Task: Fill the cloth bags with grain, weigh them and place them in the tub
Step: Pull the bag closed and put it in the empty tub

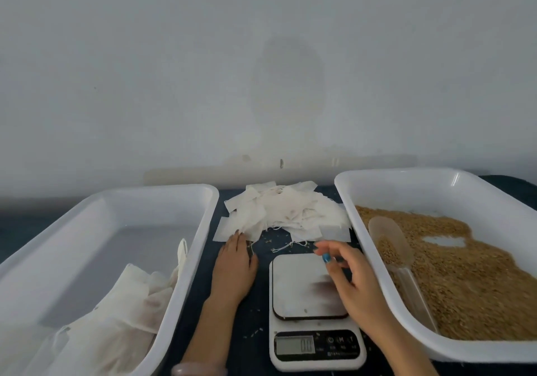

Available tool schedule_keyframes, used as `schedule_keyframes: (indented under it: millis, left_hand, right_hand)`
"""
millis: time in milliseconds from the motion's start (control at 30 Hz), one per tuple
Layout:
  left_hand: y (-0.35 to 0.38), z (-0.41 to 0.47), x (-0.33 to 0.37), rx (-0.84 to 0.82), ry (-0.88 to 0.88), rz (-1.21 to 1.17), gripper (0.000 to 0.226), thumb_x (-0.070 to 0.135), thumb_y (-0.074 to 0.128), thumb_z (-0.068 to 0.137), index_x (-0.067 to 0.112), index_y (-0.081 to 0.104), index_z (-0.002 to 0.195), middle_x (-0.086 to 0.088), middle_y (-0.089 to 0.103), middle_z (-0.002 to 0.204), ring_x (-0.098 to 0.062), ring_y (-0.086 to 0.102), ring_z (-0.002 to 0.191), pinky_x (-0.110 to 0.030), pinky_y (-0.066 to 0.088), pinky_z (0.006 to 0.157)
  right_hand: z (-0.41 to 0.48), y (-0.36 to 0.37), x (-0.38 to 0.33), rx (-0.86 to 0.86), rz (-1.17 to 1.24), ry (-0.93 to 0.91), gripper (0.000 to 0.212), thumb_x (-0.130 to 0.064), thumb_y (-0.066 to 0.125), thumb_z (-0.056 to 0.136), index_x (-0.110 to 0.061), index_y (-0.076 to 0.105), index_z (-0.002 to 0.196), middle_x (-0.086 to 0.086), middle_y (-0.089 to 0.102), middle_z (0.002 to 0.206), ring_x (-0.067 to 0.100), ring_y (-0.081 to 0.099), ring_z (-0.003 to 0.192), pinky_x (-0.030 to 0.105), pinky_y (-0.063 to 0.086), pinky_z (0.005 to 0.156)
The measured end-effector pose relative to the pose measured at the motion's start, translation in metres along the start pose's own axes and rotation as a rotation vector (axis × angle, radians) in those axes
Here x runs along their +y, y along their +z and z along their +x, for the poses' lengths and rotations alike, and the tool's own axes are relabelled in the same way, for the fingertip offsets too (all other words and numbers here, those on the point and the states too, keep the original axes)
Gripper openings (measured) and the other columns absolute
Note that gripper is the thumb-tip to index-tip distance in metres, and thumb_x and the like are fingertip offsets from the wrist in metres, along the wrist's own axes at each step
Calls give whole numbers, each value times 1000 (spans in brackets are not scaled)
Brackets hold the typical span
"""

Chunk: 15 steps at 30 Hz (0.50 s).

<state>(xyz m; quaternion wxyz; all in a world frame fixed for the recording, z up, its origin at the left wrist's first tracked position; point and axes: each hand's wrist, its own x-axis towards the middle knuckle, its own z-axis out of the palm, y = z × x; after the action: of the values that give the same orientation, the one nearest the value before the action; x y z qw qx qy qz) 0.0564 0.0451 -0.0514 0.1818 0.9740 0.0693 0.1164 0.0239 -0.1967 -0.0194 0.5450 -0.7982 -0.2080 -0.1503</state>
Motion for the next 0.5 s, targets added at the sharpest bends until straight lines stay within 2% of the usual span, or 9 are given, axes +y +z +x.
schedule_keyframes:
  millis: [100, 167, 300, 367, 433, 500]
  left_hand:
    - [-8, -7, 6, 109, -30, -146, 48, 21, 45, 104, 10, 36, 150, -6, 35, 156, -21, 36, 141, -31, 28, 116]
    - [-14, -10, 9, 203, -31, -200, 36, 16, 49, 102, 11, 51, 137, -3, 50, 141, -20, 53, 122, -32, 43, 102]
    - [-20, -12, 7, 283, -30, -196, 19, 6, 54, 97, 13, 69, 106, -3, 65, 112, -19, 61, 96, -31, 49, 84]
    - [-21, -12, 6, 266, -30, -159, 17, 5, 57, 95, 18, 68, 91, 0, 66, 96, -17, 61, 86, -28, 48, 75]
    - [-23, -11, 6, 252, -45, -130, 14, 9, 63, 92, 19, 57, 84, 1, 63, 82, -18, 60, 76, -32, 48, 67]
    - [-23, -10, 8, 260, -52, -133, 26, 13, 69, 89, 20, 45, 80, 2, 57, 72, -17, 55, 66, -32, 44, 58]
  right_hand:
    - [-1, 0, 4, -10, -14, -2, 26, -14, 54, 98, -27, 63, 118, -19, 67, 113, 4, 60, 112, 35, 49, 98]
    - [-1, 0, 7, -15, -27, -17, 24, -23, 53, 98, -33, 62, 119, -21, 66, 114, 5, 60, 114, 31, 49, 97]
    - [-1, 1, 7, -15, -26, 9, 28, -46, 45, 92, -44, 60, 116, -23, 65, 114, 2, 59, 114, 16, 49, 90]
    - [-1, 1, 7, -18, -37, 6, 29, -48, 44, 92, -49, 57, 117, -23, 64, 115, 2, 59, 115, 13, 48, 88]
    - [0, 2, 7, -21, -52, -9, 28, -46, 44, 92, -51, 56, 117, -24, 64, 115, 2, 58, 115, 16, 49, 90]
    - [2, 3, 4, -13, -64, -25, 27, -44, 44, 93, -50, 57, 116, -25, 63, 115, 2, 58, 115, 20, 47, 95]
